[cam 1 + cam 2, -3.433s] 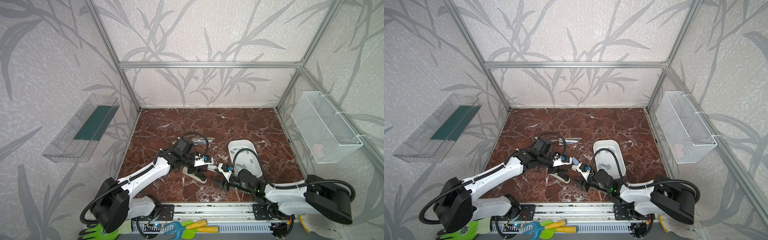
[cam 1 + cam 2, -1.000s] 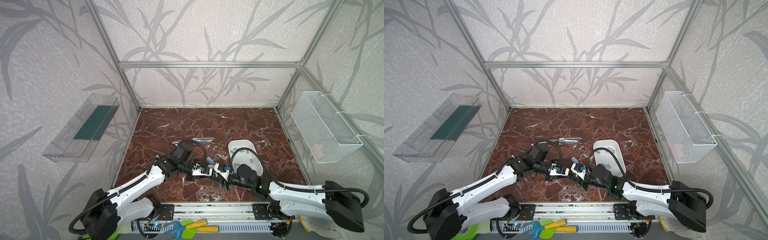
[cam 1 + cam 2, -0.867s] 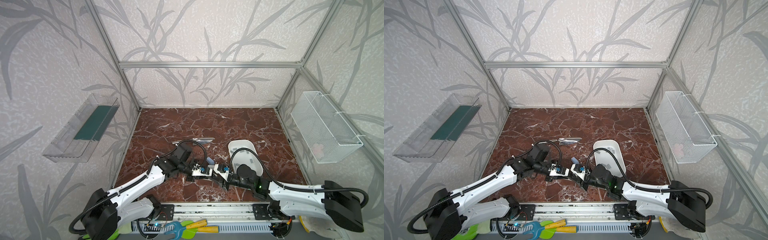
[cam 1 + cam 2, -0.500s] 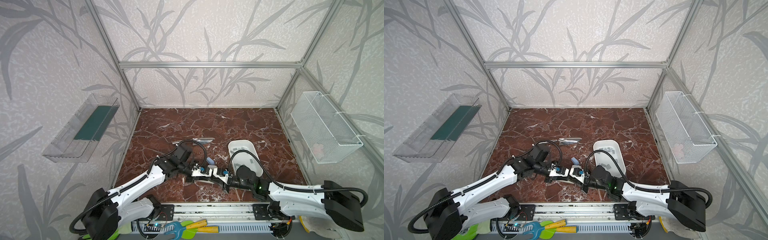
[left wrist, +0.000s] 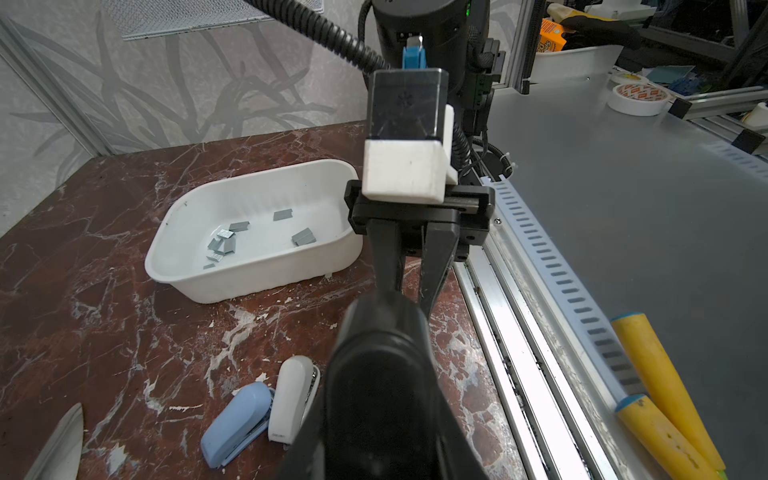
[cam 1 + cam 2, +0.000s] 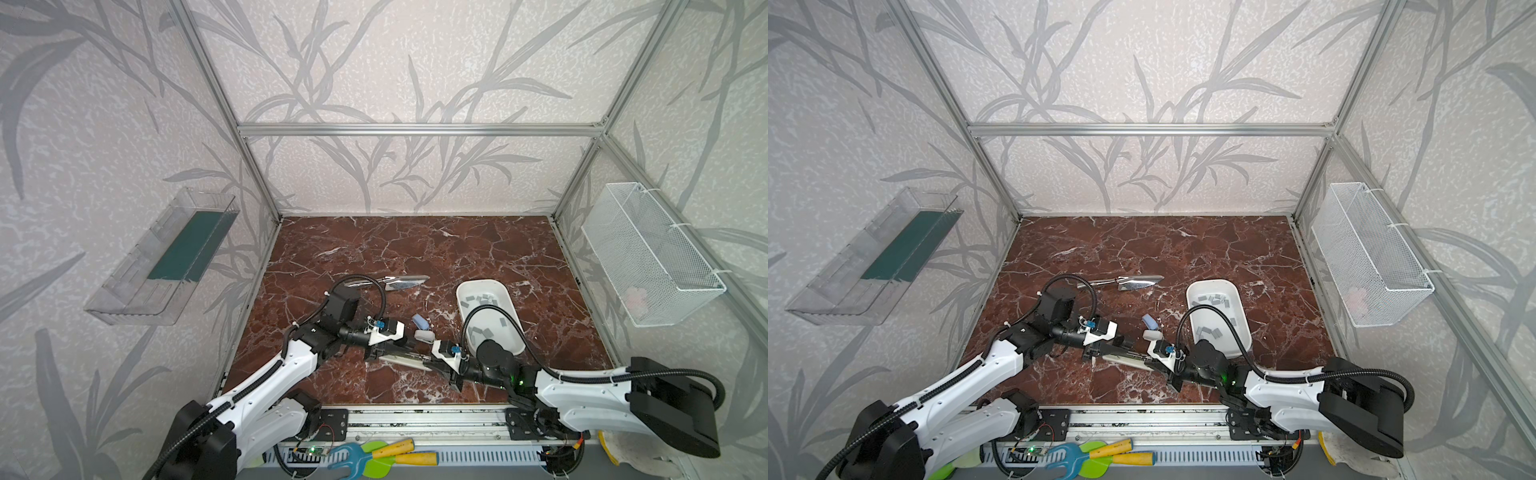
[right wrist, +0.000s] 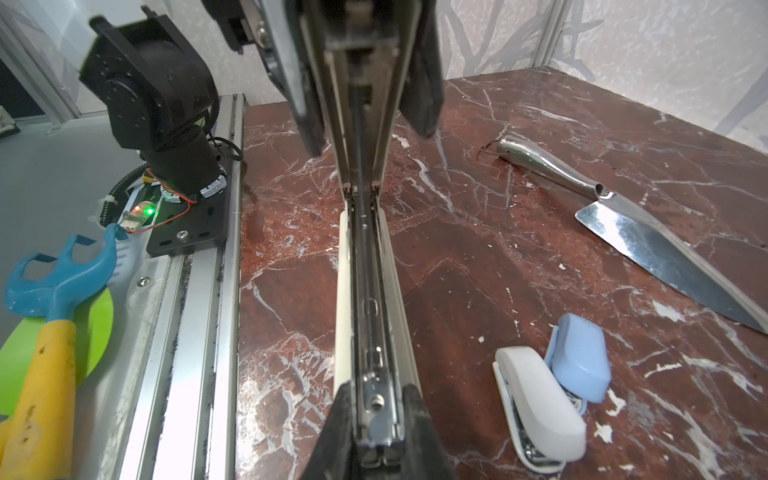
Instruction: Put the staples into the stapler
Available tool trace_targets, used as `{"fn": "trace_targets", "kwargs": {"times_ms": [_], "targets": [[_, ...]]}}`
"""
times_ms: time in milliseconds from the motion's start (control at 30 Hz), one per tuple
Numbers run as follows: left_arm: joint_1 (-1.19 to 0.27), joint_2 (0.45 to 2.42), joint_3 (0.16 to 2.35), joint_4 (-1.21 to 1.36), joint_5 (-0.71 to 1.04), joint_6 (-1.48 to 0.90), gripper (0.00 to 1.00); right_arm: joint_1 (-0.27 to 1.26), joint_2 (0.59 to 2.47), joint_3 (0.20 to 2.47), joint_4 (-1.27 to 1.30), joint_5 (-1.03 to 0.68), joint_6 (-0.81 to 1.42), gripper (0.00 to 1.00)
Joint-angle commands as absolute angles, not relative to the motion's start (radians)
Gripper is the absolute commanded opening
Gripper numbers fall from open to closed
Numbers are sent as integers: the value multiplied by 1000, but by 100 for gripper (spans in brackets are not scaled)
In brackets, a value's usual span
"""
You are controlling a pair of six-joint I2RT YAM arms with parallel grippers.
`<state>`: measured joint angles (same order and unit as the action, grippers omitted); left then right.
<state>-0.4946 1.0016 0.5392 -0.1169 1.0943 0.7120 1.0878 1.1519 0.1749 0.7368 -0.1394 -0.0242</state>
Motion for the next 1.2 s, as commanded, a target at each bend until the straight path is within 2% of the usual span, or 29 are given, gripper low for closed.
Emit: {"fn": "trace_targets", "kwargs": {"times_ms": [0, 33, 67, 100, 133, 600, 800, 1167], "targets": [[-471, 954, 526, 153, 939, 603, 0, 1115, 1150, 147, 673, -42, 37, 0], [-471, 936, 500, 213, 857, 561, 6, 1130, 1148, 141, 680, -36, 40, 0], [-471, 918, 471, 272, 774, 521, 18, 1151, 1147, 138, 683, -22, 41, 0], [-471, 904, 450, 314, 714, 497, 24, 1171, 1149, 139, 681, -5, 43, 0], [-471, 890, 432, 348, 657, 481, 25, 1190, 1154, 140, 682, 7, 44, 0], [-463, 872, 375, 453, 265, 389, 40, 1244, 1415, 135, 959, 120, 159, 0], [-450, 899, 373, 464, 182, 381, 45, 1248, 1524, 138, 1045, 148, 189, 0], [-370, 1073, 405, 550, 61, 344, 47, 1256, 1593, 150, 1068, 210, 229, 0]]}}
